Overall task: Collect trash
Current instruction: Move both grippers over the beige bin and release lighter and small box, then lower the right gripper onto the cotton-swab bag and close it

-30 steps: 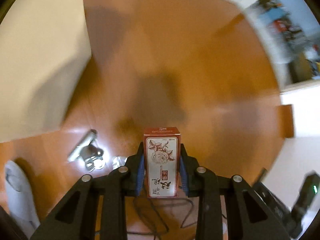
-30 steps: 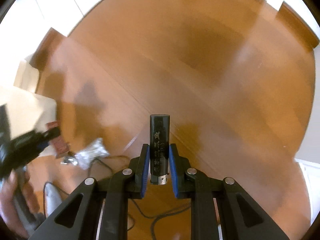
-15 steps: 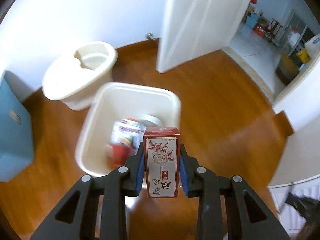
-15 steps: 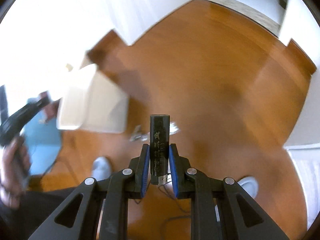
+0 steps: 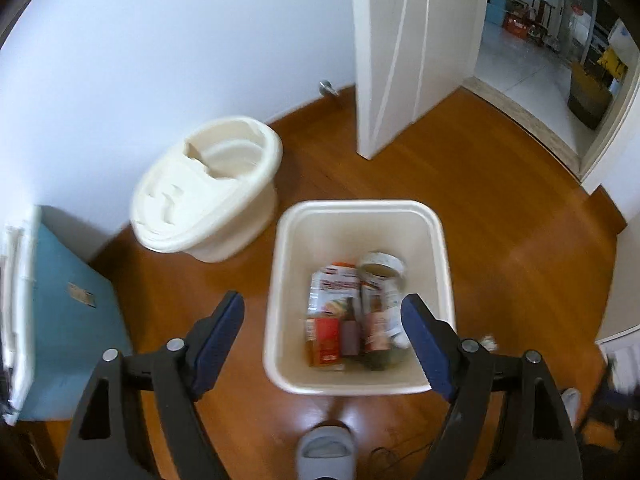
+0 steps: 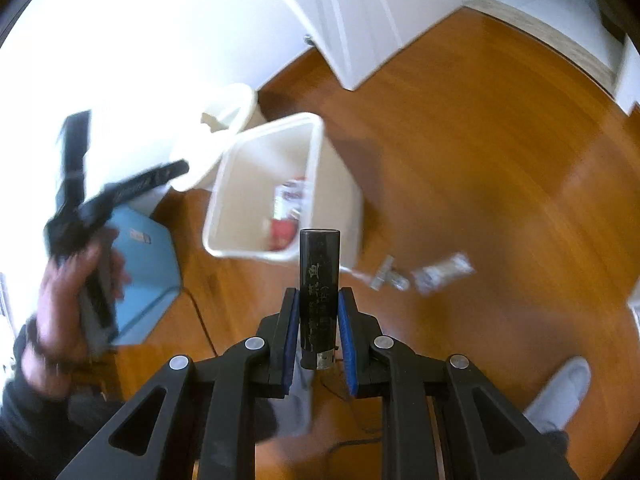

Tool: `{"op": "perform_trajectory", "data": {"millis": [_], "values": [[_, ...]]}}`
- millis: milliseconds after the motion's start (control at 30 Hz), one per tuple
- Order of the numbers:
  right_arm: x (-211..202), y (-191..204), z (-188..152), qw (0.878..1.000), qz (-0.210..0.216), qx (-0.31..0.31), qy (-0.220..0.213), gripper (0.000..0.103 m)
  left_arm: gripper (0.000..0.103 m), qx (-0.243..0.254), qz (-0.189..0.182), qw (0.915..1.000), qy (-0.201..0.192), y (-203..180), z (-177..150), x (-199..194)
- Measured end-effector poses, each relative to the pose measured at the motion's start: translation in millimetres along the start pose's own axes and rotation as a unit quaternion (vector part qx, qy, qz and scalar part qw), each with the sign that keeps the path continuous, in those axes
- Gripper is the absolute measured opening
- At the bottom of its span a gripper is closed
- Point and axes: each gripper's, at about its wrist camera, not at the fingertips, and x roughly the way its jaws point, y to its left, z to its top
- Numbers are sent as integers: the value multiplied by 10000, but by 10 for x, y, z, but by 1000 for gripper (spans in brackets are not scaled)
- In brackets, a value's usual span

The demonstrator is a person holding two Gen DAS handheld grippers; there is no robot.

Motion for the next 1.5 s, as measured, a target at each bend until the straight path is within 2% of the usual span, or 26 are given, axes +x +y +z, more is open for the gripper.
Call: {"op": "perform_trajectory", "data": {"millis": [167, 233, 400, 500, 600, 633, 700, 800, 867, 900, 967, 1067, 1133, 1233, 1333, 1400, 1500], "values": [[534, 718, 469, 9993, 68, -218, -304, 20, 81, 67, 124, 9996, -259, 270, -200, -256], [803, 865, 625, 9994, 38, -133, -328, 20, 80, 45, 140, 9995, -288, 333, -250, -265], [1467, 1035, 839, 9997, -120, 192, -92, 22, 81, 102, 118, 9994, -295, 458, -330, -208], [1771, 945, 877, 9983, -257, 509, 113, 25, 81, 8, 59, 9996, -283, 504, -300, -165], [1841, 888, 879, 9971, -474, 583, 75, 48, 81, -9, 24, 9996, -292, 526, -282, -134], [1831, 863, 875, 9971, -500, 577, 53, 61, 81, -2, 25, 9996, -292, 529, -280, -126], [1724, 758, 833, 9971, -354, 672, 1, 63, 81, 29, -12, 9996, -290, 523, -292, -124], [1361, 418, 601, 9944, -157, 1003, -290, 64, 81, 148, -348, 9991, -189, 416, -350, -116], [1129, 10, 336, 9876, -287, 1466, -484, 73, 81, 434, -539, 9975, -120, 184, -427, -93], [1051, -285, 163, 9810, -480, 1797, -553, 76, 81, 550, -655, 9963, -76, 76, -448, -71], [1034, -852, -159, 9642, -873, 2443, -548, 81, 81, 745, -847, 9936, 11, -166, -487, -6], [1314, -1681, -610, 9302, -1371, 3401, -170, 81, 81, 1113, -936, 9894, 32, -548, -538, 102], [1542, -2052, -798, 9098, -1587, 3833, -48, 81, 81, 1373, -1003, 9854, 74, -769, -587, 198], [1913, -2362, -821, 8957, -1470, 4197, -6, 82, 81, 1855, -1143, 9759, 137, -1072, -643, 390], [2280, -2503, -633, 8965, -1315, 4231, 56, 83, 81, 2027, -1188, 9716, 290, -1239, -621, 622], [2495, -2609, -482, 8988, -1473, 4128, 129, 83, 81, 2155, -1123, 9695, 306, -1317, -579, 731], [2783, -2823, -425, 8846, -1675, 4325, 483, 83, 81, 2284, -1080, 9673, 227, -1407, -493, 791]]}}
